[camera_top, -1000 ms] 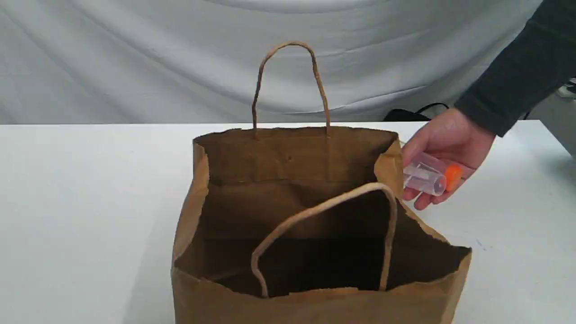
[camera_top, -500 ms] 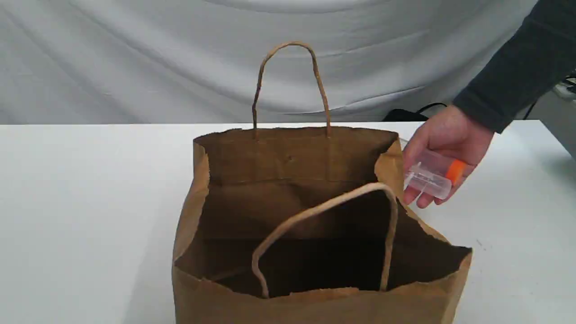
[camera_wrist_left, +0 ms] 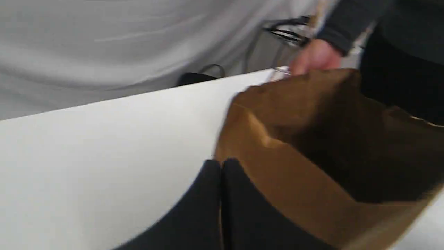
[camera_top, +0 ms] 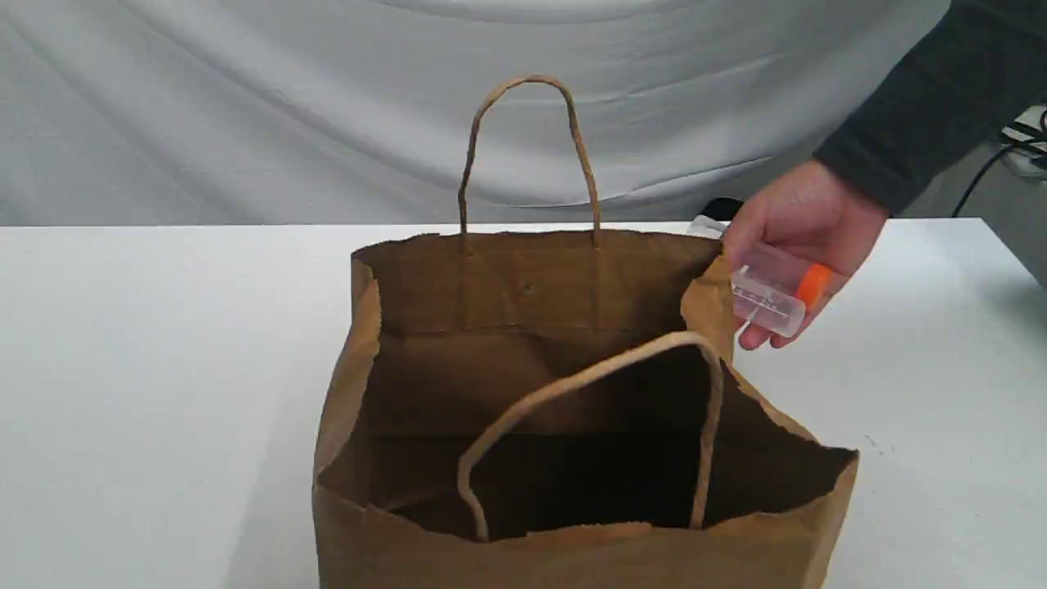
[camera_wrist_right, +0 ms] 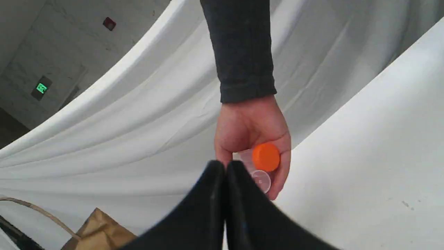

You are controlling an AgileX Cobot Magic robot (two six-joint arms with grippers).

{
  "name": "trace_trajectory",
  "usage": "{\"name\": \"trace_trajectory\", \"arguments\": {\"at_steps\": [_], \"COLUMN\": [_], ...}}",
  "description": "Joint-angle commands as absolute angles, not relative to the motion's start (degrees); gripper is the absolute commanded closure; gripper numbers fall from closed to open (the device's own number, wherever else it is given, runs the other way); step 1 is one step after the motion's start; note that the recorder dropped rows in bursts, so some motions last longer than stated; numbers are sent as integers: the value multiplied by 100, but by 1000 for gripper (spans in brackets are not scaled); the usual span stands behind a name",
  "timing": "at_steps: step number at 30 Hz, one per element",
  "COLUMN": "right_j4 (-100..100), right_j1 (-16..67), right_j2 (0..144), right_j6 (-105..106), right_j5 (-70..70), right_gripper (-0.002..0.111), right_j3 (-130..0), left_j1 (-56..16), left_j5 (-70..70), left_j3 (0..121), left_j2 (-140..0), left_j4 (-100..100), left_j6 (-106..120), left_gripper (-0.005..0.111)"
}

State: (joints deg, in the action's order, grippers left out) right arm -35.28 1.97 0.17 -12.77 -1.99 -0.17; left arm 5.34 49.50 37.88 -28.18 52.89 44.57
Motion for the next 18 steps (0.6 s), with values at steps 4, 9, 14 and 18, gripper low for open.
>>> {"name": "trace_trajectory", "arguments": {"at_steps": [4,9,14,18], "right_j4": [-3508,-3508,-3508,-3508], "right_j1": [228,228,228,228], "right_j2": [0,0,0,0], "right_j6": [-1199,-1199,-1199,-1175], "right_j5": [-170,-170,-194,-248], "right_gripper": [108,108,108,108], "right_j3": [0,0,0,0], "left_j1": [510,510,510,510], "left_j5": [6167,6494,6663,6996], "left_j3": [3987,4039,4039,4039], "left_j2": [-3689,-4162,-4480,-4547], "left_j4": [6644,7470,7728,7947], "left_j6": [5938,6726,6936,7075], "left_gripper": [93,64,51,52]}}
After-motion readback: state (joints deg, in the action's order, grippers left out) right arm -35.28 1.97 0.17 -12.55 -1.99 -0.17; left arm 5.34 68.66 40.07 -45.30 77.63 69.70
